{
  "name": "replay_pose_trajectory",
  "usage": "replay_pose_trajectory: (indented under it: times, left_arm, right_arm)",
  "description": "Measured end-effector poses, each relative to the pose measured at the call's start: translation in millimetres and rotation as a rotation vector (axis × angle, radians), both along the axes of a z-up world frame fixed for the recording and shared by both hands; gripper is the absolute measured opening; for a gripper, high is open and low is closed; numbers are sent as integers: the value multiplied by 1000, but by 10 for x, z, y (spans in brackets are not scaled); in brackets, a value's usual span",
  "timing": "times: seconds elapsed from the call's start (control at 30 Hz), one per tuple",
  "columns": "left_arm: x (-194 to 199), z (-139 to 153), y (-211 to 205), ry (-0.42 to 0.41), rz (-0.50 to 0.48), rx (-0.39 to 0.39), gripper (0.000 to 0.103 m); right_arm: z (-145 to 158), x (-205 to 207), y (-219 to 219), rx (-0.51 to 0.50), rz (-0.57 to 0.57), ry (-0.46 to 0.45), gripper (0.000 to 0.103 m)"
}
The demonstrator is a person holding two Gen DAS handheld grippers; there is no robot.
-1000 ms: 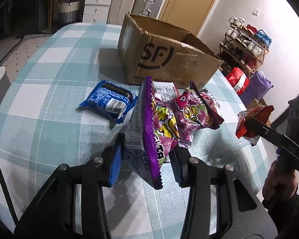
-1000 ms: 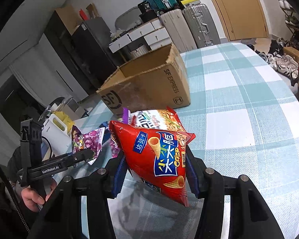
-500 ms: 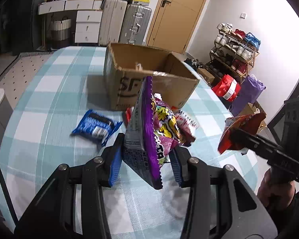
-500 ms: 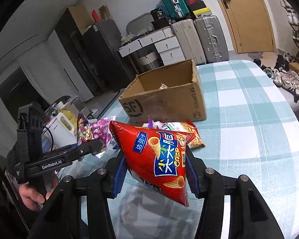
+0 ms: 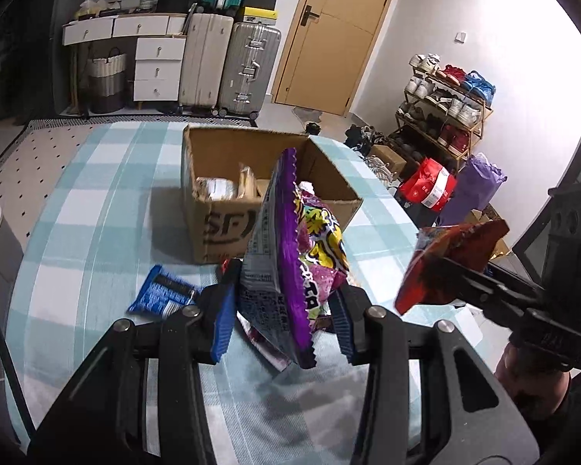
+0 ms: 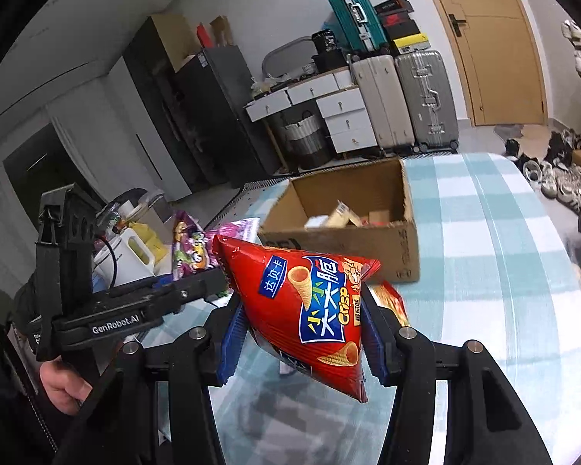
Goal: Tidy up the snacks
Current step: 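Carry both bags into the cardboard box and open both grippers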
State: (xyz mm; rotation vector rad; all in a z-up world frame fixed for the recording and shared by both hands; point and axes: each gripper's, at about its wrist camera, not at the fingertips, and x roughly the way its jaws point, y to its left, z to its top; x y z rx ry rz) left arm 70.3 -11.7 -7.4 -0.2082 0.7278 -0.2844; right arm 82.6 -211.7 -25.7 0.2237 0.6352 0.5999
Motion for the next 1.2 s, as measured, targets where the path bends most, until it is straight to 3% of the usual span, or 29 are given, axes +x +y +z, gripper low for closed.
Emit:
replay_pose_trajectory:
  times: [0.4,1.07,1.2]
  left_arm:
    - [429,291,-189,-27,-27,35,40]
    - [1571,422,-72,-9,-20,65,40]
    - [1782,394,-38,-7,-52,36,40]
  right_arm:
    - [218,431,66,-10,3,-26,53]
    - [448,1487,182,-43,16,-33,53]
    - [444,1692,212,-42,17,-28,53]
